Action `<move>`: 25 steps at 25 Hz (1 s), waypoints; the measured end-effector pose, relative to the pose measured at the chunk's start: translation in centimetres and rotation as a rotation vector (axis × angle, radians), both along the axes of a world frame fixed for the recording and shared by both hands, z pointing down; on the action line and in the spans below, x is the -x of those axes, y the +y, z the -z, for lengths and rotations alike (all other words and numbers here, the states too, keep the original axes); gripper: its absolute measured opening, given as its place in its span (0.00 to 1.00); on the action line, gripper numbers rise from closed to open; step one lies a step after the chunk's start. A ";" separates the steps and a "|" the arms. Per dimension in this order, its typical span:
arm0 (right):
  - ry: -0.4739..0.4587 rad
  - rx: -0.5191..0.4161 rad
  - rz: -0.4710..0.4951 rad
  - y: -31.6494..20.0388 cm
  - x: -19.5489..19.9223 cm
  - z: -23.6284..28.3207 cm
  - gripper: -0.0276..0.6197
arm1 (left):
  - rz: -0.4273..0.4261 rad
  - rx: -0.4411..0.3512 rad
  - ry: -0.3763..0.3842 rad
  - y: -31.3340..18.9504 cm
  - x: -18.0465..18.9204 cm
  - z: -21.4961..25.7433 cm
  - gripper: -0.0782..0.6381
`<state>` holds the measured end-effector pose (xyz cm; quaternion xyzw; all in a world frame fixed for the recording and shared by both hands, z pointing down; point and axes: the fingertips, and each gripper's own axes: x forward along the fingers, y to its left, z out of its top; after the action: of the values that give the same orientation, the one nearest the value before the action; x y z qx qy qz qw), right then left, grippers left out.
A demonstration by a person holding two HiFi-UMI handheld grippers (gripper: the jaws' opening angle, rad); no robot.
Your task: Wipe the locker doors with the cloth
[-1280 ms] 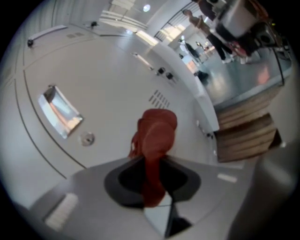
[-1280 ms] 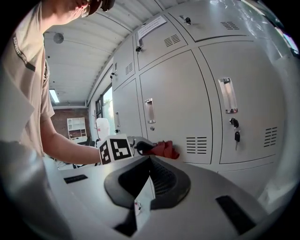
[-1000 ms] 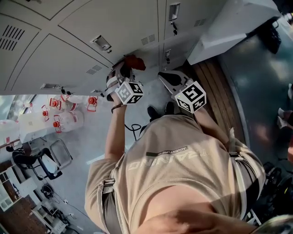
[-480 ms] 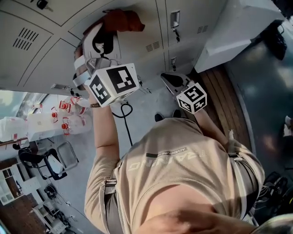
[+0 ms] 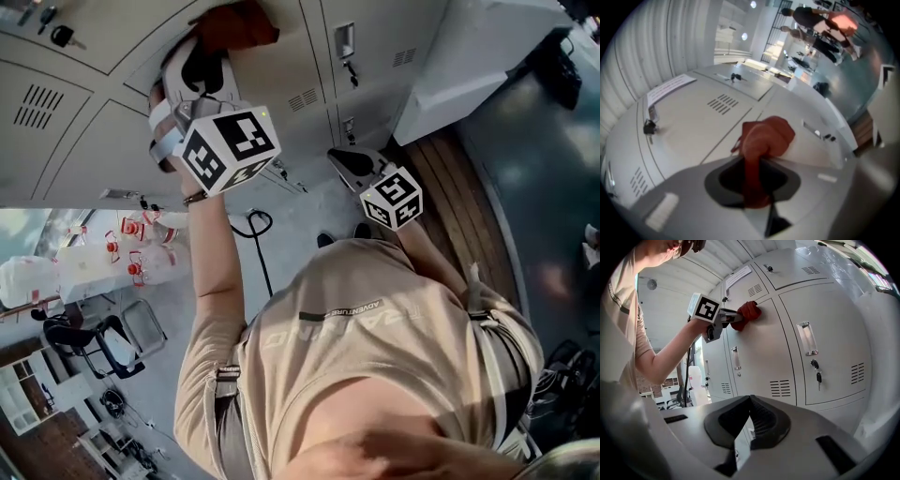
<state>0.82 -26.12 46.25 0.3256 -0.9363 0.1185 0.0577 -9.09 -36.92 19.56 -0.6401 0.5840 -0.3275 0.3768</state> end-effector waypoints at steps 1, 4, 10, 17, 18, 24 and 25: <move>0.004 0.007 -0.003 -0.1 -0.1 -0.2 0.06 | -0.009 0.023 0.009 -0.1 -0.1 -1.2 0.22; 0.013 0.027 -0.007 -0.3 -0.3 -1.0 0.06 | -0.029 0.092 0.026 -0.4 -0.4 -4.9 0.22; 0.019 0.042 0.002 -0.8 0.3 -1.7 0.06 | -0.055 0.265 0.058 -0.6 -0.6 -13.9 0.22; 0.019 0.048 -0.013 -1.4 0.0 -1.9 0.06 | -0.062 0.423 0.059 -0.9 -0.8 -22.6 0.22; 0.019 0.049 -0.018 -1.5 -0.1 -1.9 0.06 | -0.059 0.452 0.056 -0.9 -0.8 -24.0 0.22; 0.019 0.060 -0.055 -1.3 -1.4 -2.3 0.06 | -0.041 0.612 0.000 -1.0 -0.8 -32.2 0.22; 0.021 0.062 -0.062 -1.1 -1.7 -2.4 0.06 | -0.037 0.636 -0.005 -1.0 -0.8 -33.4 0.22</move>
<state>2.52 -27.26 48.68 0.3537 -0.9209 0.1460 0.0739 -8.33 -37.96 52.96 -0.7356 0.4395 -0.4882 0.1652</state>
